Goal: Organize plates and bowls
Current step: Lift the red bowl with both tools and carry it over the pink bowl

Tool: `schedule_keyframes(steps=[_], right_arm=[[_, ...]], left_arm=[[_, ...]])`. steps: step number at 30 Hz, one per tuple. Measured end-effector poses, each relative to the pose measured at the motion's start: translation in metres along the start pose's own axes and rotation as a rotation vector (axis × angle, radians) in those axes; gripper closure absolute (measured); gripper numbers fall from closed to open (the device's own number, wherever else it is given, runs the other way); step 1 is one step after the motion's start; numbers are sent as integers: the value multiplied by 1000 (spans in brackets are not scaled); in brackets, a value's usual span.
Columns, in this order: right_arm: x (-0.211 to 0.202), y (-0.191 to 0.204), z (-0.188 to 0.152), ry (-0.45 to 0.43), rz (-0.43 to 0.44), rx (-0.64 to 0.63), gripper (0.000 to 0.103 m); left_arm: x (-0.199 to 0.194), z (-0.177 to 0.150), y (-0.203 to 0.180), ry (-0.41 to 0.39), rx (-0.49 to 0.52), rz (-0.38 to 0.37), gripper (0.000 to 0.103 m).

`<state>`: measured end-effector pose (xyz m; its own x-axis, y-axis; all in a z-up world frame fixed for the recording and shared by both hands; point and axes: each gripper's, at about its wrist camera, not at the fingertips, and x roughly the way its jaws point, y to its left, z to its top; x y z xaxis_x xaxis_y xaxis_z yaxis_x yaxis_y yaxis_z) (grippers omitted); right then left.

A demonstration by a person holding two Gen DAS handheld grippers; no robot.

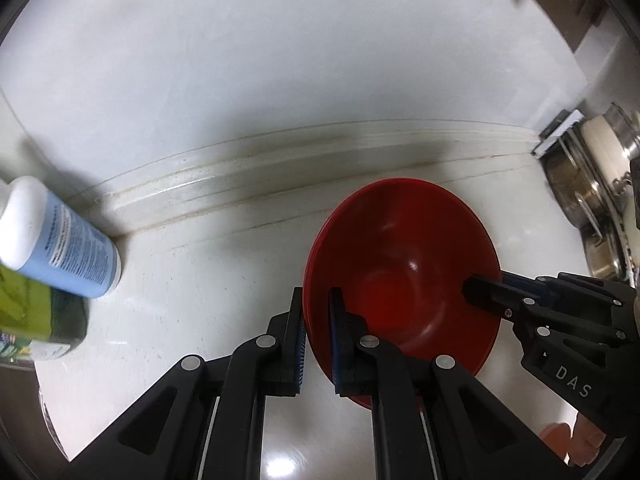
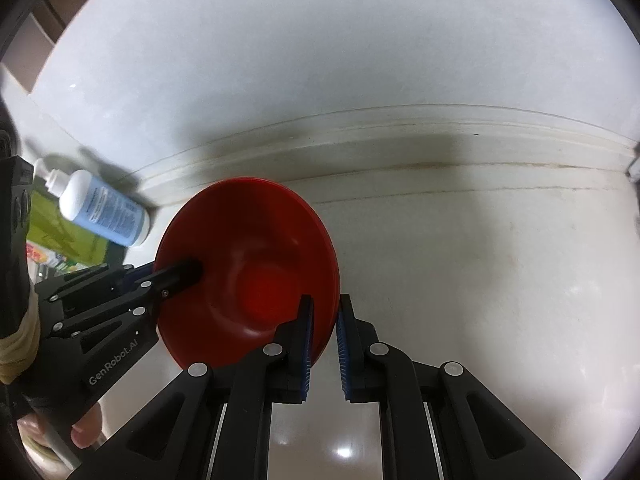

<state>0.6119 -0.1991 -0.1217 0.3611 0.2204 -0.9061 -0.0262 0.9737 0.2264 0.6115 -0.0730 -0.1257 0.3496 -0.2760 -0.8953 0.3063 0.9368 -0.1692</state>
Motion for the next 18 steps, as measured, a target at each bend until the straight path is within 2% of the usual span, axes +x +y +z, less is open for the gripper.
schedule_keyframes(steps=[18], right_arm=[[-102, -15, -68, -118, -10, 33, 90]], left_arm=[[-88, -54, -48, -77, 57, -62, 91]])
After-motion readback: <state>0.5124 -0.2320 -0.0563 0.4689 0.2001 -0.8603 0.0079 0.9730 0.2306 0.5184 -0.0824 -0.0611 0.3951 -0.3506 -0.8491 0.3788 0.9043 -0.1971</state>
